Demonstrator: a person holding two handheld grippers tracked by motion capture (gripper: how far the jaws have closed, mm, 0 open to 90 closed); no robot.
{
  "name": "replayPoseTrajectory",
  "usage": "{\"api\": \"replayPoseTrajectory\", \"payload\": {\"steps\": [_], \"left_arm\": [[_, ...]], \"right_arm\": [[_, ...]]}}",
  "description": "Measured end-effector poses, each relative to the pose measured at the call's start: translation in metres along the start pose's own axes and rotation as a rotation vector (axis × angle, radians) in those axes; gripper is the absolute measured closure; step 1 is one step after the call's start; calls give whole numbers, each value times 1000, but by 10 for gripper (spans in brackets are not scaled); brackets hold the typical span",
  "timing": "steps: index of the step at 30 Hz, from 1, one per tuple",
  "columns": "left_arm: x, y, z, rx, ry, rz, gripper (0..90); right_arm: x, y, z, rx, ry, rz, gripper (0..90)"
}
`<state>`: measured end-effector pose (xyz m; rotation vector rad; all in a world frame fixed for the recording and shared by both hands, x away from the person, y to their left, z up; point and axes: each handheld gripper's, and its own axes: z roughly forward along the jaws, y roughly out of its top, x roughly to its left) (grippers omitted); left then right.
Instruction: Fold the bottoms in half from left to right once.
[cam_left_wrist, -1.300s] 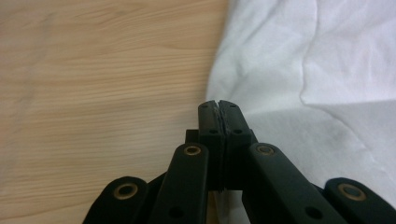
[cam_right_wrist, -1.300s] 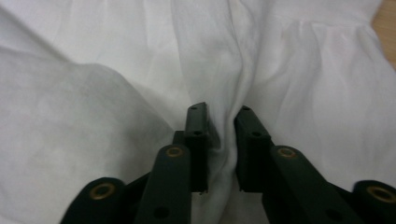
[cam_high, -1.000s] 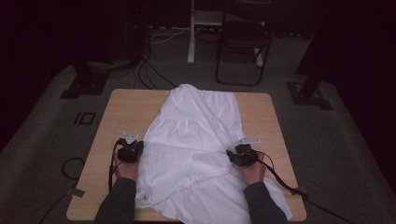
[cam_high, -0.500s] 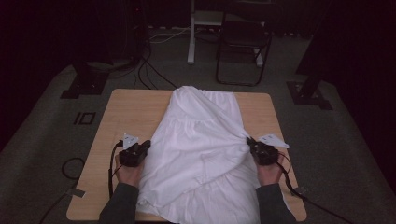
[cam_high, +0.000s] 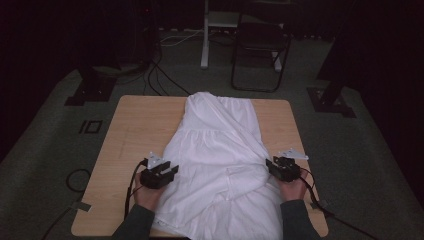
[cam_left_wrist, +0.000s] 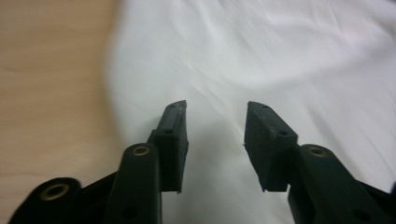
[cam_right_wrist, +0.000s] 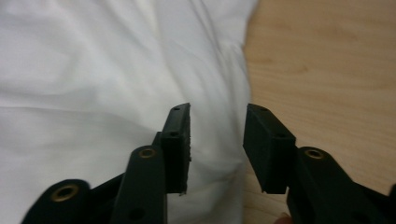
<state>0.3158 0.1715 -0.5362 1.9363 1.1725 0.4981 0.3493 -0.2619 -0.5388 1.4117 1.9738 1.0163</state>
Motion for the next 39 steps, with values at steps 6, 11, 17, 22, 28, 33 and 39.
{"api": "replayPoseTrajectory", "payload": {"steps": [6,11,17,22,28,33,39], "left_arm": [[-9,-13,22,93,50,53,573],[-1,-6,30,93,100,63,612],[21,16,52,102,161,51,612],[45,36,71,108,194,12,603],[60,50,83,114,220,-32,573],[59,45,45,14,182,-54,537],[52,21,3,-36,155,-63,500]], "right_arm": [[20,-8,4,56,62,-82,586],[22,-12,24,98,65,-85,652],[16,1,42,89,65,-62,693],[16,13,59,81,48,-61,695],[19,32,77,96,19,-47,626],[35,58,49,-55,100,-12,425],[67,65,54,-12,211,-115,302]]}}
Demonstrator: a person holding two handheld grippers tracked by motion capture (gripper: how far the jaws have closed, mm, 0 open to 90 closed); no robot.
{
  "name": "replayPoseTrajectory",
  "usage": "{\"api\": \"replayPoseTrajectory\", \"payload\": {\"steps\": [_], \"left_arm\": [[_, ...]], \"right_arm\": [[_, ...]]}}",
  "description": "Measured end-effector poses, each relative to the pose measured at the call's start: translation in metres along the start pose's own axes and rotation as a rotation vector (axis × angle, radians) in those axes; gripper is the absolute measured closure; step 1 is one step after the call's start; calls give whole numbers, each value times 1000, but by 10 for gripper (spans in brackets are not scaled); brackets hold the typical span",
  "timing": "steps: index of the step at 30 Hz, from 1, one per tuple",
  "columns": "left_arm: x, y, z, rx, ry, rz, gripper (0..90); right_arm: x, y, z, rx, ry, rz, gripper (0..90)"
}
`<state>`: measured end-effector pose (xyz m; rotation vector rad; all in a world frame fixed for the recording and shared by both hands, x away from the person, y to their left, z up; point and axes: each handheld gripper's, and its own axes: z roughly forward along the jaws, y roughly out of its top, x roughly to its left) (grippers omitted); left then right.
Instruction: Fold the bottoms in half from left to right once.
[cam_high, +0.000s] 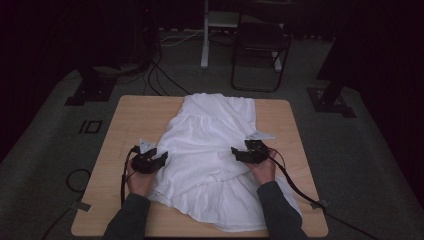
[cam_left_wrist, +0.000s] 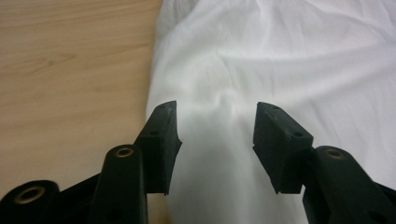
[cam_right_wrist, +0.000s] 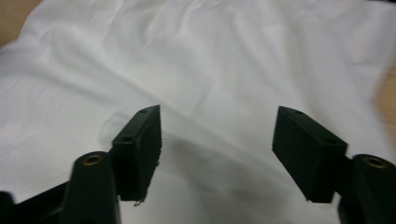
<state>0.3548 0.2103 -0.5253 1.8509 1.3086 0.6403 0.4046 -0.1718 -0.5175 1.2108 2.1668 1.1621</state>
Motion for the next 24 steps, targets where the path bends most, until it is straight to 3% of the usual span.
{"api": "replayPoseTrajectory", "payload": {"steps": [3,4,5,6,7,9,10,12,13,14,15,16,18,19,20,21,22,23,24], "left_arm": [[0,-12,-12,1,-23,-6,491],[0,-24,-22,-7,-39,-24,491],[0,-24,-22,-7,-39,-24,491],[0,-29,-25,0,-51,-31,491],[-2,-33,-28,7,-62,-33,491],[-5,-40,-33,17,-75,-20,491],[-7,-45,-35,30,-74,-5,491],[-7,-48,-38,34,-75,-4,491],[-7,-48,-38,34,-75,-4,490],[-8,-49,-41,33,-79,-4,489],[-8,-49,-41,33,-79,-4,489],[-12,-51,-47,26,-80,8,488],[-15,-53,-51,25,-80,20,485],[-15,-53,-51,25,-80,20,482],[-17,-56,-56,18,-85,22,481],[-17,-56,-56,18,-85,22,481],[-19,-59,-59,24,-89,23,479],[-19,-59,-59,24,-89,23,478],[-20,-64,-62,32,-96,28,475]], "right_arm": [[8,-2,10,38,12,-40,327],[12,-6,16,78,4,-65,550],[12,-6,16,78,4,-65,550],[13,-11,12,88,14,-69,789],[13,-11,12,88,14,-69,789],[12,-17,-4,46,43,-51,875],[11,-25,-26,2,50,-44,885],[7,-36,-52,-33,66,-36,888],[7,-36,-52,-33,66,-36,888],[3,-50,-78,-62,74,-34,888],[3,-50,-78,-62,74,-34,888],[-3,-65,-103,-98,78,-26,888],[-12,-83,-123,-105,55,-15,887],[-12,-83,-123,-105,55,-15,887],[-22,-102,-135,-102,42,14,886],[-22,-102,-135,-102,42,14,886],[-32,-121,-136,-54,32,57,875],[-32,-121,-136,-54,32,57,875],[-37,-132,-132,-5,22,77,809]]}}
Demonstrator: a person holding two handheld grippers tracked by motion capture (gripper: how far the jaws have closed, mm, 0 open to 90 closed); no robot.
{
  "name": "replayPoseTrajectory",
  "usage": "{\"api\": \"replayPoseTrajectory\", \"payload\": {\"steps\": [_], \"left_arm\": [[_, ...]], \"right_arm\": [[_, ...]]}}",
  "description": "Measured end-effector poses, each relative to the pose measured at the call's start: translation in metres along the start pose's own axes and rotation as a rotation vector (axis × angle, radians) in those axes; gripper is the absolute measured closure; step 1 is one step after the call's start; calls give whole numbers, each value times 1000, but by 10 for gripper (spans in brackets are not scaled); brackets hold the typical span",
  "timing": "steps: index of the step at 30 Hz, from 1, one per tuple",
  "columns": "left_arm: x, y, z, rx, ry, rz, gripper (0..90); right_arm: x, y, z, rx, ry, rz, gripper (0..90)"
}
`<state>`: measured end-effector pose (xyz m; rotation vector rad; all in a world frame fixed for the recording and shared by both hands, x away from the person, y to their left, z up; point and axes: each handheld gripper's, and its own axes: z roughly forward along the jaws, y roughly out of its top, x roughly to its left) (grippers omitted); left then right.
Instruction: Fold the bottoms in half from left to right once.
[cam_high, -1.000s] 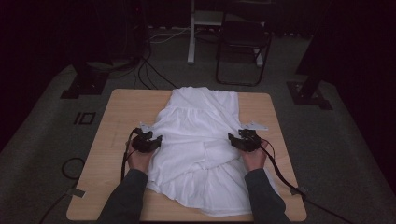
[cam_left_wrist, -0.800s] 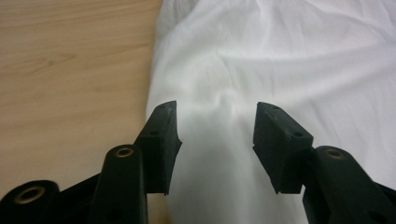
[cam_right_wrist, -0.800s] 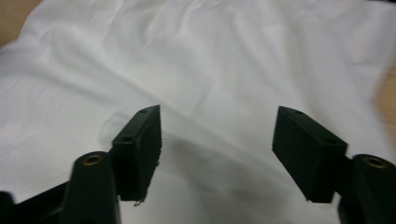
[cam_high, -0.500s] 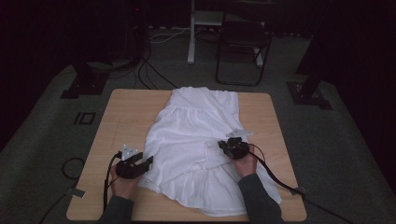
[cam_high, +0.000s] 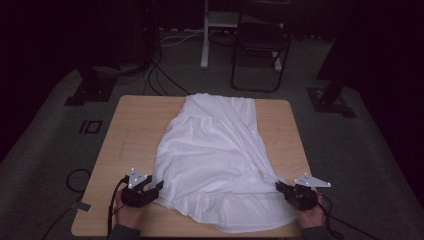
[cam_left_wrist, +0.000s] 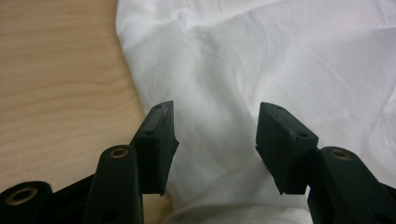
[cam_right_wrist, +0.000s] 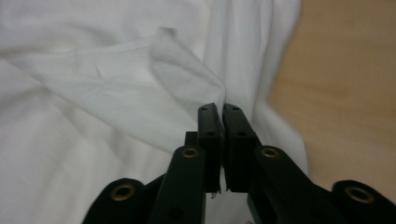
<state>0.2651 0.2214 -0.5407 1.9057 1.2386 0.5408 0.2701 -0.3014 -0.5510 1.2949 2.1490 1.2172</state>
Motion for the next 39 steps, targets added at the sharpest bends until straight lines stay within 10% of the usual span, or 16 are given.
{"api": "replayPoseTrajectory", "payload": {"steps": [4,14,19,20,26,34,38,39], "left_arm": [[0,-8,-6,4,8,-5,468],[4,-23,-16,12,15,-26,453],[4,-28,-13,27,-8,-47,461],[4,-29,-8,54,-18,-45,478],[3,-27,-10,50,-71,-66,870],[-3,-28,-43,-54,-69,-82,886],[-11,-32,-48,-34,-94,-37,857],[-11,-33,-48,-42,-88,-31,708]], "right_arm": [[3,-1,-1,8,-38,-8,596],[34,46,22,-30,-14,-39,436],[37,46,43,49,-33,-81,682],[34,42,40,46,-4,-73,829],[19,20,-3,-4,21,-60,876],[-5,-27,-61,-74,28,8,876],[-8,-49,-59,-31,39,41,857],[-8,-51,-52,-2,33,50,739]]}}
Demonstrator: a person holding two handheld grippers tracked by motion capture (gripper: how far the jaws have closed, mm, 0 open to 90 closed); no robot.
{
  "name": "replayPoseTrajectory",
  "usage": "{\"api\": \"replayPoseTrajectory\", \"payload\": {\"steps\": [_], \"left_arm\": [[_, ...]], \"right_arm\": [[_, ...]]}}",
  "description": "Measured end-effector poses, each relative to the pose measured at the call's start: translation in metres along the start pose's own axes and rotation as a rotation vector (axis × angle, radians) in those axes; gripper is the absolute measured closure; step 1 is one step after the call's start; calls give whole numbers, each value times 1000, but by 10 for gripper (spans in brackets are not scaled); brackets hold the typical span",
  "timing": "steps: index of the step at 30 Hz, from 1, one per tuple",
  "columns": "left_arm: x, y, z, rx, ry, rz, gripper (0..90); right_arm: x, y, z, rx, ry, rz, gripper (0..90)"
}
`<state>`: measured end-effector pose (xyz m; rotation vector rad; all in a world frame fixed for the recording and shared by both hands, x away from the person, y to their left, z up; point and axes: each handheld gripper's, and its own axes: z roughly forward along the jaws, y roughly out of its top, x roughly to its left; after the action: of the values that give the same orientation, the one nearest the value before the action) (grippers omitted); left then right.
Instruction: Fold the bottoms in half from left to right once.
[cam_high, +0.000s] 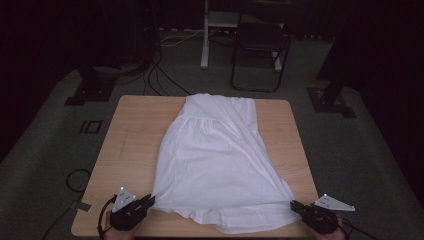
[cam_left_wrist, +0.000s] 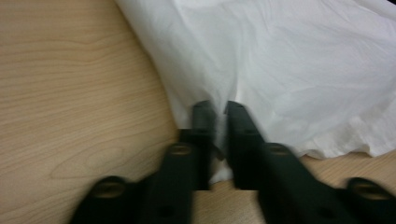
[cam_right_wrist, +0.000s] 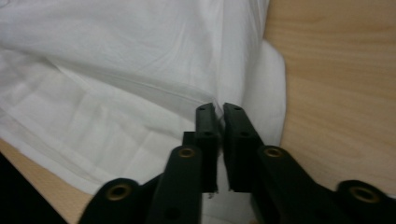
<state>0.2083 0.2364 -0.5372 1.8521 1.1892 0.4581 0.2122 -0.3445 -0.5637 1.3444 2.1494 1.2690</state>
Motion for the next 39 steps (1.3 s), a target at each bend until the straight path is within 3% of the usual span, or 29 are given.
{"api": "replayPoseTrajectory", "payload": {"steps": [1,3,4,7,8,10,16,20,23,26,29,33,35,39], "left_arm": [[1,0,0,-6,-2,0,708],[4,2,0,-23,5,-17,610],[7,4,1,-28,9,-27,551],[11,8,3,-37,24,-31,533],[17,18,9,-40,48,-25,511],[21,27,15,-45,63,-13,495],[40,59,53,-29,105,-8,444],[56,75,92,41,149,-18,410],[64,79,112,74,156,-50,400],[64,79,127,109,165,-45,404],[61,75,132,119,150,-14,494],[59,73,127,134,117,20,836],[58,68,121,135,118,21,883],[54,54,102,142,94,23,889]], "right_arm": [[0,0,0,0,0,0,739],[0,3,2,-3,-5,3,604],[0,8,-1,-39,-1,5,533],[0,12,-3,-56,1,8,502],[0,26,0,-84,-3,-1,458],[1,36,5,-99,-2,-9,438],[1,74,51,-82,-34,-37,445],[2,95,92,-23,-81,-83,447],[-1,106,117,17,-116,-84,467],[-7,110,133,42,-159,-71,535],[-15,109,141,61,-166,-16,652],[-19,103,142,90,-168,3,812],[-19,99,138,92,-167,14,869],[-12,87,125,89,-153,10,878]]}}
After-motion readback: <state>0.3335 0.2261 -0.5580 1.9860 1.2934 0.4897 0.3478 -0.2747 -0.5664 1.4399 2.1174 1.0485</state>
